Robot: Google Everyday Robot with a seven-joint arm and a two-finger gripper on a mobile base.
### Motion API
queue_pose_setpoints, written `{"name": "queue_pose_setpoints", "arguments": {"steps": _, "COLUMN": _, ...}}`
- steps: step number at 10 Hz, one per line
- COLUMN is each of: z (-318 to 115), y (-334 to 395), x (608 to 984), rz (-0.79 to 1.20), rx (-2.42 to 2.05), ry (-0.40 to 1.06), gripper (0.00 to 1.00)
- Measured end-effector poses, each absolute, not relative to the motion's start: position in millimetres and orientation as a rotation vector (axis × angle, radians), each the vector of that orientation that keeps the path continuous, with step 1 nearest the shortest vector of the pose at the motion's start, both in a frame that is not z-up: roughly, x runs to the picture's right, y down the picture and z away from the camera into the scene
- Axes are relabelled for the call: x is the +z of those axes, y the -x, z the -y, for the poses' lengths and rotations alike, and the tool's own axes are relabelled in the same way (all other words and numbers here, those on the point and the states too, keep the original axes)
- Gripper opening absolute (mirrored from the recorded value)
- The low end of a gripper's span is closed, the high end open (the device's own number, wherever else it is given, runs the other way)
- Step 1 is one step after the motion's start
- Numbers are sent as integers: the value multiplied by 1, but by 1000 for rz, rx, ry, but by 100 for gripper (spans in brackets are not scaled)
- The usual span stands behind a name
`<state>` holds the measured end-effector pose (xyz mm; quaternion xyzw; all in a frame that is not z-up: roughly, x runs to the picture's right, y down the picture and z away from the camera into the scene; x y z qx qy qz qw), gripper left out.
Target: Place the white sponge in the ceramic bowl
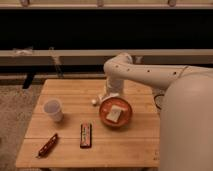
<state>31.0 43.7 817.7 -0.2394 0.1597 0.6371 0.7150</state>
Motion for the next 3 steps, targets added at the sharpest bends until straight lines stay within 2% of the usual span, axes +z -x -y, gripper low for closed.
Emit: {"name": "queue_pose_setpoints", "arguments": {"steps": 3, "z": -44, "y": -34, "x": 818, "rz": -358, "rx": 1408, "ry": 525, "gripper": 72}}
